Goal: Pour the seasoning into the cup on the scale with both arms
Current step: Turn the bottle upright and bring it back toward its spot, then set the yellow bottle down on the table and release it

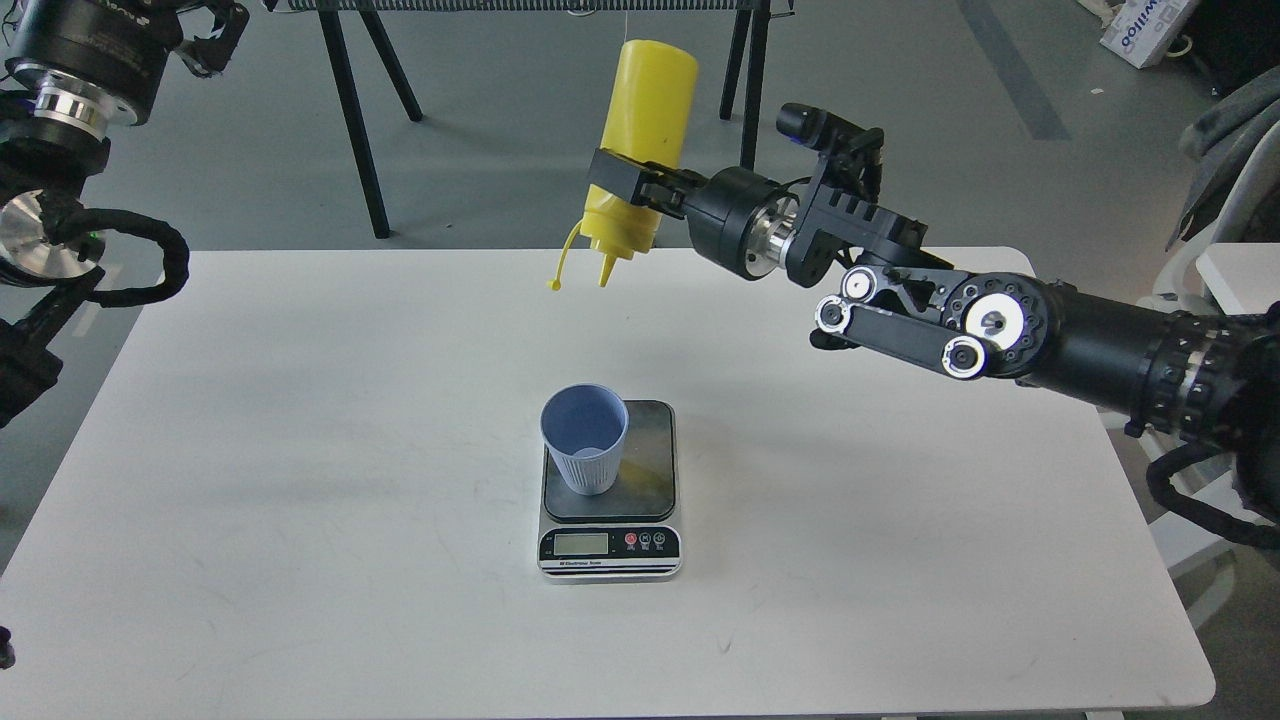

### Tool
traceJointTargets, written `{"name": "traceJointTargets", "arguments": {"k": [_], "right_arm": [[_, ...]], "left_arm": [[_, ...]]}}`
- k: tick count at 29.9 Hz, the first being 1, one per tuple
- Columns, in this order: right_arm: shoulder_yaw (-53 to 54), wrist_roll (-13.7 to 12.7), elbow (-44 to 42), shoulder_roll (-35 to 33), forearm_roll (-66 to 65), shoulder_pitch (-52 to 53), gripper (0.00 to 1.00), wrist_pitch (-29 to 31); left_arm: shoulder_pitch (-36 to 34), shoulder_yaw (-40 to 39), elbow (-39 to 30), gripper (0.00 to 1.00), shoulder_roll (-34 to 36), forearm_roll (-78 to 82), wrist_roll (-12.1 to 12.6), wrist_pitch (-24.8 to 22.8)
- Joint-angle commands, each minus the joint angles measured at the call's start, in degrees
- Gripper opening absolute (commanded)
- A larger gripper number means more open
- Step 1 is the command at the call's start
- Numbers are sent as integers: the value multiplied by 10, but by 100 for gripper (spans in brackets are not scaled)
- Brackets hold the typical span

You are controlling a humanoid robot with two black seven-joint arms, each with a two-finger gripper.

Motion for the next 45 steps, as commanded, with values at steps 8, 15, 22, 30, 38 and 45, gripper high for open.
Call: {"name": "traceJointTargets", "arguments": {"k": [8, 15, 22, 30, 38, 45], "right_arm": [[191, -25, 32, -163, 289, -113, 30, 156], [247, -33, 73, -231, 541, -208, 31, 208], [345, -31, 122, -247, 721, -379, 32, 260], [472, -28, 110, -191, 826, -567, 34, 367], [483, -25, 94, -107, 839, -642, 34, 367], [485, -25, 90, -76, 839, -658, 35, 367]], "left_arm": [[-1, 0, 0, 100, -2, 0, -1, 1], [-1, 0, 0, 100, -3, 0, -1, 2], [0, -4, 0, 100, -4, -5, -2, 6], [8, -35, 5, 100, -4, -8, -3, 6], [13, -55, 1, 100, -2, -21, -2, 7], [14, -56, 1, 100, -1, -21, -2, 7]]}}
